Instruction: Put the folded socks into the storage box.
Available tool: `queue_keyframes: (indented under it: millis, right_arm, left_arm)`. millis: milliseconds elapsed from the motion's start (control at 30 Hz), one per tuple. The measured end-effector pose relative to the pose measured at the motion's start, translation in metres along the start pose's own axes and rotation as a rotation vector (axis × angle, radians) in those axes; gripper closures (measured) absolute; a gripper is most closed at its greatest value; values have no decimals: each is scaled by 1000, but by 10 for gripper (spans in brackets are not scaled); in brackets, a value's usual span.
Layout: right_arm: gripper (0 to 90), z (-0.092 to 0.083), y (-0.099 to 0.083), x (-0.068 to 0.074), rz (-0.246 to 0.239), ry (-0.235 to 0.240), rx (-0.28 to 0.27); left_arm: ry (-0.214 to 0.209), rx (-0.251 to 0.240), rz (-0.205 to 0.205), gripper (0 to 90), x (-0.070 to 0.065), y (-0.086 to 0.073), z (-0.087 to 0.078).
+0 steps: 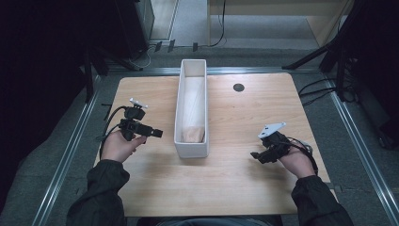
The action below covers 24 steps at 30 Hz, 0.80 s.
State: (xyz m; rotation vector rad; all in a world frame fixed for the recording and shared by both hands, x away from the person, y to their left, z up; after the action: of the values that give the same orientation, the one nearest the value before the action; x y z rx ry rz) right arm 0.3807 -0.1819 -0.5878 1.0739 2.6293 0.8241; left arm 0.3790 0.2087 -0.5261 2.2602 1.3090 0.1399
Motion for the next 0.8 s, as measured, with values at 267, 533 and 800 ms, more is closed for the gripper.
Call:
queue_keyframes:
  millis: [267, 533, 800]
  right_arm:
    - [255, 1, 0, 0, -4, -2, 2]
    - [253, -2, 2, -3, 2, -12, -15]
    - [251, 0, 4, -3, -7, -6, -14]
  left_arm:
    - [-17, -30, -24, 317, 15, -24, 6]
    - [15, -26, -31, 314, 28, -42, 5]
    - [23, -34, -49, 306, 39, -58, 6]
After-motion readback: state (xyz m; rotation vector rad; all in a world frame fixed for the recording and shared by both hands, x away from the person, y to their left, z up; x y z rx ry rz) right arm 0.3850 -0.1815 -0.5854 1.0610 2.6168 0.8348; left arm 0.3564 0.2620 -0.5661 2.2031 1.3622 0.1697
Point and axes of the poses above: each handheld gripper's, and its own axes: z roughly forward along the jaws, y roughly out of its top, x roughly to its left, the point moved 9 cm from there along z, roughly forward along the jaws, and after that the axes turned 11 degrees about z, right-handed, at the moved point
